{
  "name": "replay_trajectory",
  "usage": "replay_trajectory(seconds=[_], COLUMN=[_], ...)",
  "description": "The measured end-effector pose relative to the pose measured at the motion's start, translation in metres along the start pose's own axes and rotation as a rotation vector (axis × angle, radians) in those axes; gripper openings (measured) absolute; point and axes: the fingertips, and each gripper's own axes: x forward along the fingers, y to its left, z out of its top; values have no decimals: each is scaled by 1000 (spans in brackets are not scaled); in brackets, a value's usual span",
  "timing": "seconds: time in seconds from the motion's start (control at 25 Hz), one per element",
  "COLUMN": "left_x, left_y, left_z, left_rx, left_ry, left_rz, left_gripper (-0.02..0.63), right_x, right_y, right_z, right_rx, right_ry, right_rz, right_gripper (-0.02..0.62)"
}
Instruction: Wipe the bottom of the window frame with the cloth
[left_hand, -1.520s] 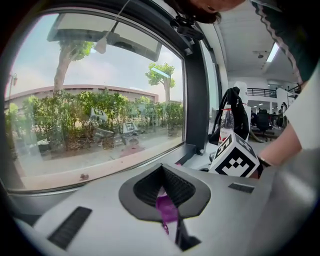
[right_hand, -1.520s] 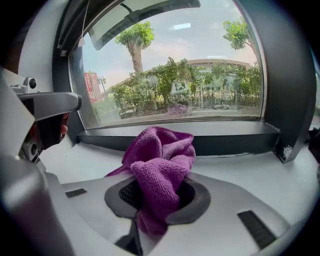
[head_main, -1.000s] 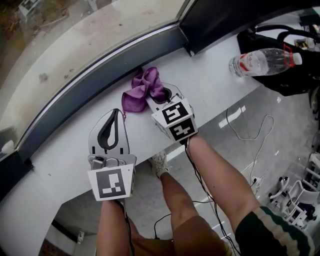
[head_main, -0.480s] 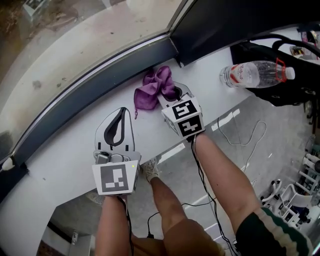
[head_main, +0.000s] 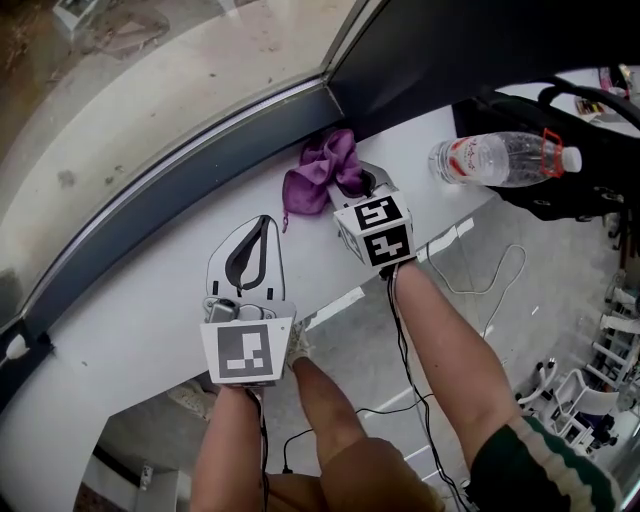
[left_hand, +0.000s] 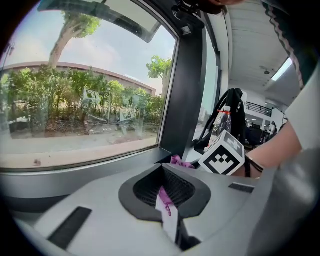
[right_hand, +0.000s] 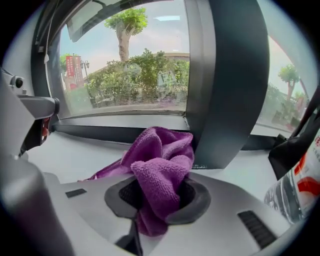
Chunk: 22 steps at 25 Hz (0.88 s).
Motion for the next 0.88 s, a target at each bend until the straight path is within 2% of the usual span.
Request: replay_trajectory(seconds=[0.4, 0.64, 0.88], left_x=[-2, -6, -5], left_y=[-16, -37, -60], left_z=[-5, -15, -21], left_rx=[30, 34, 129], left_ry=[29, 50, 66], left_rz=[3, -30, -53], left_gripper=[9, 9, 9], right_x=[-2, -15, -38], right_y=[5, 11, 16], right_z=[-6, -24, -51], right_rx=[-28, -26, -12], right_ry=[2, 20, 45], right_rz=[23, 33, 36], right_gripper=[106, 106, 106])
